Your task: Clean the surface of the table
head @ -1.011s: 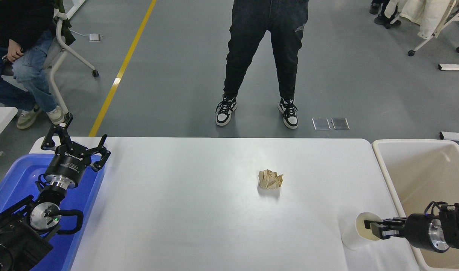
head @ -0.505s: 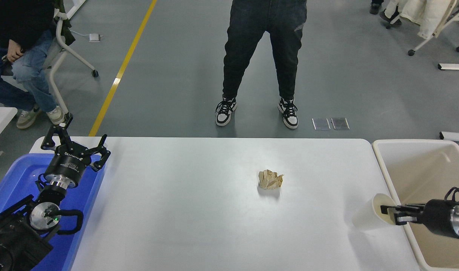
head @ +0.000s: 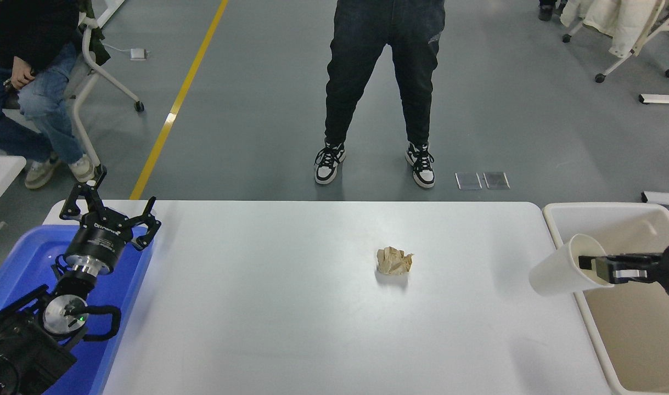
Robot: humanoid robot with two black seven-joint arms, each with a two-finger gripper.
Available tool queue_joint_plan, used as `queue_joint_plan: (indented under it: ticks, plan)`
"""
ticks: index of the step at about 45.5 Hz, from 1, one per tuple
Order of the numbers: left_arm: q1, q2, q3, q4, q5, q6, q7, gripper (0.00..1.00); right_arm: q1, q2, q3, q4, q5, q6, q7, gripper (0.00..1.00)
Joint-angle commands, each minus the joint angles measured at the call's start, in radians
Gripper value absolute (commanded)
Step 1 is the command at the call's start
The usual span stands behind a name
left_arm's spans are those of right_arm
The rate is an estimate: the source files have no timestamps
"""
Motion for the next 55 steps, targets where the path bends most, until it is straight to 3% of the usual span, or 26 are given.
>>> queue_joint_plan:
  ticks: [1,18,34,55]
  plan:
    - [0.0,0.001,0.0,0.0,0.0,0.0,0.0,1.0,0.169,-0.089,0.004,0.037,0.032,0.165,0.008,0.0]
    - [0.0,-0.001,0.0,0.0,0.0,0.0,0.0,1.0,0.188,-0.13,-0.011,0.013,0.015,0.183,0.005,0.0]
    - [0.0,0.001,0.0,0.0,0.0,0.0,0.0,1.0,0.156,-0.098,-0.016,-0.158,0.012,0.179,-0.001,0.0]
    - [0.0,-0.001,0.0,0.0,0.0,0.0,0.0,1.0,-0.076,0.169,-0.016,-0.53,0.027,-0.005,0.006,0.0]
